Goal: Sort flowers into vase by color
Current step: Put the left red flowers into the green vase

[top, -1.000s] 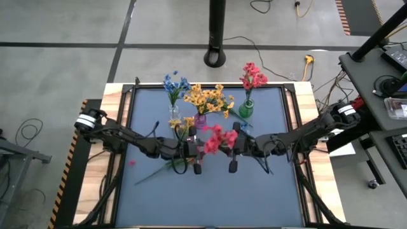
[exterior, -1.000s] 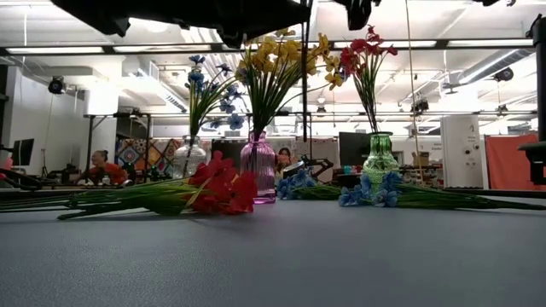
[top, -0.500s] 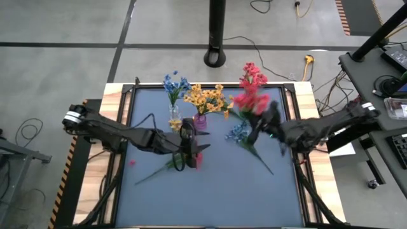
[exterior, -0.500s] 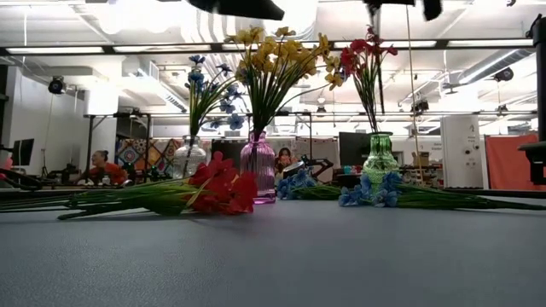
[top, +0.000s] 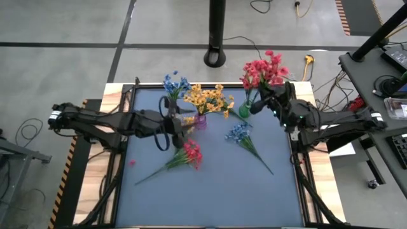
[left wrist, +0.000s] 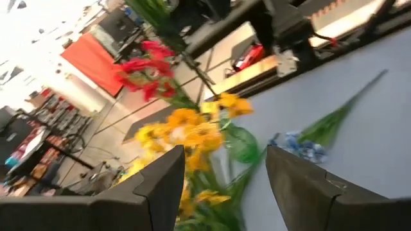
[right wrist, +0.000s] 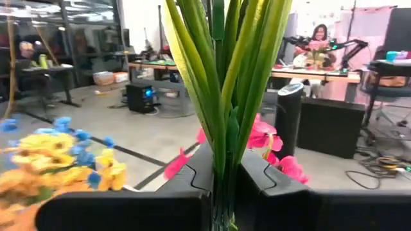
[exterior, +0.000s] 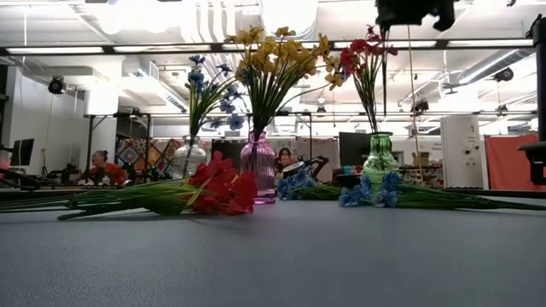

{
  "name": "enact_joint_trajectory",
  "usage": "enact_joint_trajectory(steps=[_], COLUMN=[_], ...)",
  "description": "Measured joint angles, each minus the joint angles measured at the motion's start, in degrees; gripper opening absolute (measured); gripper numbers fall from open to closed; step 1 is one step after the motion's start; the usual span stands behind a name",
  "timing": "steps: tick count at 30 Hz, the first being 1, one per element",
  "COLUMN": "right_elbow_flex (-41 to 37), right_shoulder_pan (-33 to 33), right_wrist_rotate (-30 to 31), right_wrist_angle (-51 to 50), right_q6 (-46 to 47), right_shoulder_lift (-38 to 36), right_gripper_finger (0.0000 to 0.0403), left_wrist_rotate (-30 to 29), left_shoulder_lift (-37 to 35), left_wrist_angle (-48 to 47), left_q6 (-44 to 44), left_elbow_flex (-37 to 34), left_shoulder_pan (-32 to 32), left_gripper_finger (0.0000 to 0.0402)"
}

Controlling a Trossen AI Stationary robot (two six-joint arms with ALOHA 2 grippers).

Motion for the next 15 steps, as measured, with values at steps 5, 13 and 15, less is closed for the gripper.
enact_joint_trajectory(steps=[5, 13, 15], right_elbow_flex=[-1.17, -2.78, -2.82], right_shoulder_pan=[-5.2, -9.78, -10.13], right_wrist_rotate=[-1.75, -5.95, -5.92], right_wrist_angle=[0.84, 1.68, 1.54], right_q6=[0.31, 4.31, 4.31], right_shoulder_lift=[2.28, 4.4, 4.68], right_gripper_finger=[0.0022, 0.0022, 0.0022], left_wrist_rotate=[0.03, -0.18, -0.25], left_shoulder_lift=[-1.86, -3.66, -4.12], left_wrist_angle=[-1.33, -1.77, -1.67], left_q6=[-1.3, -0.48, 0.15], left_elbow_flex=[-0.71, -6.2, -6.98], left_shoulder_pan=[1.88, 3.07, 3.26], left_gripper_finger=[0.0201, 0.0201, 0.0201])
